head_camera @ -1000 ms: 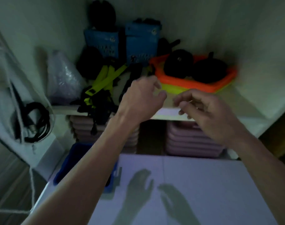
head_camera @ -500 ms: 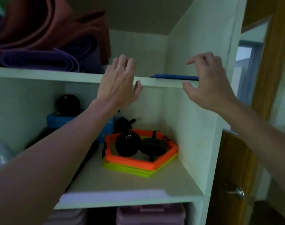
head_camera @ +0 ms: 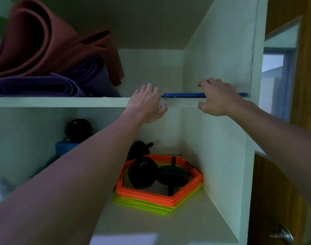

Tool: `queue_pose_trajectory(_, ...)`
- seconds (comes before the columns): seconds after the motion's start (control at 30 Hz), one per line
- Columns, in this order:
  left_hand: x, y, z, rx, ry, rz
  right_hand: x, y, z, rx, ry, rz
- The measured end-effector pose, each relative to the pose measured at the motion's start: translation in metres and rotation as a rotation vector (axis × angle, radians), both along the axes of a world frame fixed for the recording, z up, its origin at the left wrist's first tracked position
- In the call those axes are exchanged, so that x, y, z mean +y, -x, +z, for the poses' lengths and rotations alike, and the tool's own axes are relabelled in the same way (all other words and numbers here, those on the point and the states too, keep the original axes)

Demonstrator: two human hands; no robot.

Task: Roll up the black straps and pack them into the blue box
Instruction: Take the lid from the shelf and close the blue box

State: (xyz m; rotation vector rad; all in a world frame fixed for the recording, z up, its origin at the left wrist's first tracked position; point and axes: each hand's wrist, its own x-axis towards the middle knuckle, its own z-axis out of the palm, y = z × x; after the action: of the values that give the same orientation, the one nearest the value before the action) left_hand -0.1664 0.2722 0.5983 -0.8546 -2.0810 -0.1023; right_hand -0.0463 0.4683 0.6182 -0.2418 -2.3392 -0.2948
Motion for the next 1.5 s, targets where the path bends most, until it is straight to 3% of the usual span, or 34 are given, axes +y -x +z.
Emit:
queue_pose_trajectory(0.1,0.009,0.011,-0.003,-0.012,0.036,-0.017,0.007,0.009,0.003,-0.029,0.039,0.002)
queue_pose_trajectory(0.2,0.012,0.022,-0.01,0.12,0.014,-0.024,0.009,0.01,0.003,-0.082,0.094,0.027)
queue_pose_trajectory(0.37,0.015,0.034,-0.021,0.333,-0.06,0.001,0.016,0.013,-0.003,-0.015,0.006,0.038)
queue_pose_trajectory(0.53,0.015,0.034,-0.022,0.358,-0.063,0.003,0.02,0.014,-0.01,0.057,-0.102,0.07)
queue_pose_trajectory(0.87,0.013,0.001,-0.011,-0.062,0.063,0.122,0.018,-0.008,-0.016,0.18,-0.182,0.057)
queue_pose_trajectory(1.13,-0.048,-0.037,-0.053,-0.043,-0.2,-0.121,-0.03,-0.058,-0.031,0.265,-0.383,0.17)
queue_pose_trajectory(1.23,-0.086,-0.047,-0.075,-0.121,-0.275,-0.085,-0.06,-0.075,-0.049,0.282,-0.406,0.29)
queue_pose_trajectory(1.5,-0.216,-0.064,-0.151,-0.372,-0.235,0.074,-0.183,-0.111,-0.149,0.219,-0.272,0.523)
